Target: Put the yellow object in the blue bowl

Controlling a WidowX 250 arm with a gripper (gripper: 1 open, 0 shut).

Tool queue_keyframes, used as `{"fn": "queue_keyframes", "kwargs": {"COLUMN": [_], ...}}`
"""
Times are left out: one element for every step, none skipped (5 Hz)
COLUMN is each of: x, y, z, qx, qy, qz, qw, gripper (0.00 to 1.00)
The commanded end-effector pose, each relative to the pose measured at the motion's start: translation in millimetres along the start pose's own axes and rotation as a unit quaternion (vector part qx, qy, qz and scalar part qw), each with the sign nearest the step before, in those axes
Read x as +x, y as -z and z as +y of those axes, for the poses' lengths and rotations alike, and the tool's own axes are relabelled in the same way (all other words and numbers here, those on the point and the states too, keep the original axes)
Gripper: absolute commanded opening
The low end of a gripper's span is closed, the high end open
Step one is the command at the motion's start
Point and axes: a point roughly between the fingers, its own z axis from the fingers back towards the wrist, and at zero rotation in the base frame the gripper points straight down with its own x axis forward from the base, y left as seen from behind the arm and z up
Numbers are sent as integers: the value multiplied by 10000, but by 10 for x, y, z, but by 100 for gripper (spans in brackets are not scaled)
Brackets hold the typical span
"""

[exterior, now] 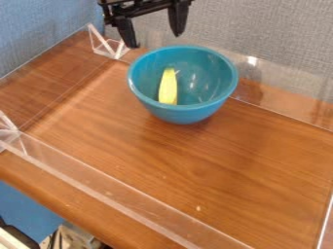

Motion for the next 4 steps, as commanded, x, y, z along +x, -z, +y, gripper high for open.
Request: {"fn": "queue_keyframes", "kwargs": {"x": [135,151,149,150], "y": [-70,-3,-69,-152], "z": [-27,-23,79,172], "qx": [-117,-62,-47,-46], "qy": [-198,-315,-293,-195], "qz": [-304,-369,-419,-472], "qw": [9993,9988,9987,9987], "gripper": [100,100,100,100]}}
